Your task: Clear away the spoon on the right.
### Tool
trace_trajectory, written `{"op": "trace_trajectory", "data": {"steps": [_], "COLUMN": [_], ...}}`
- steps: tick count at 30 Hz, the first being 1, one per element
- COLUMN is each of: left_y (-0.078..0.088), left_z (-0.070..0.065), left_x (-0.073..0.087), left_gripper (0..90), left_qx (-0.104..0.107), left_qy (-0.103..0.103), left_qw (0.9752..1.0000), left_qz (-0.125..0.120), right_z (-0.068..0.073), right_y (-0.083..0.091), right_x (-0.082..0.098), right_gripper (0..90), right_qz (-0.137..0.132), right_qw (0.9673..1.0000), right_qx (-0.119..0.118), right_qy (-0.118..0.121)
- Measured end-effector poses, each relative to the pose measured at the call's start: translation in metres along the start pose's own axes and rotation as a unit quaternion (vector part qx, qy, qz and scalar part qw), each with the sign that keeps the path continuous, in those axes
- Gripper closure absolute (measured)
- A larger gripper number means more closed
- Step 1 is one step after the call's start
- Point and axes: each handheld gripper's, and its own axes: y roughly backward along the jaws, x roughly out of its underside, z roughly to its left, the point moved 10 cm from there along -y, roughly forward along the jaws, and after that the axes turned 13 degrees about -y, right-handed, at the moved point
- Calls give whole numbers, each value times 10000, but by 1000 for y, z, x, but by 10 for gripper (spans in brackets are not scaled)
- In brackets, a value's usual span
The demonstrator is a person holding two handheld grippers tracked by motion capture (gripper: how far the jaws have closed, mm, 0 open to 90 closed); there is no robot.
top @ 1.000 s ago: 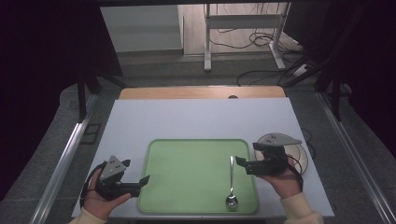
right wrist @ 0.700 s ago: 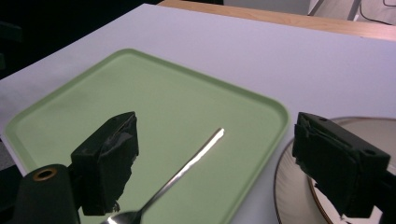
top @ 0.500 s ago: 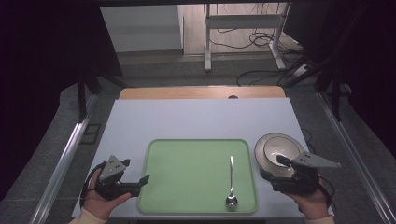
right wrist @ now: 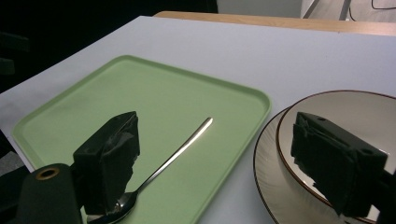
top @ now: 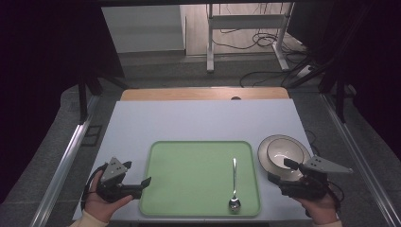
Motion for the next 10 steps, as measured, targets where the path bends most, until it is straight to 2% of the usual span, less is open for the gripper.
{"op": "trace_trajectory", "data": {"steps": [10], "left_y": [1], "left_z": [1], "left_x": [0], "left_gripper": [123], "left_qx": [-11], "left_qy": [26], "left_qw": [10000], "left_qz": [-10], "right_z": [4], "right_y": [0], "right_x": [-4], "right_gripper": [149], "right_qz": [-105], "right_qw": [9999], "right_qx": [-100], "right_qy": [-22]}}
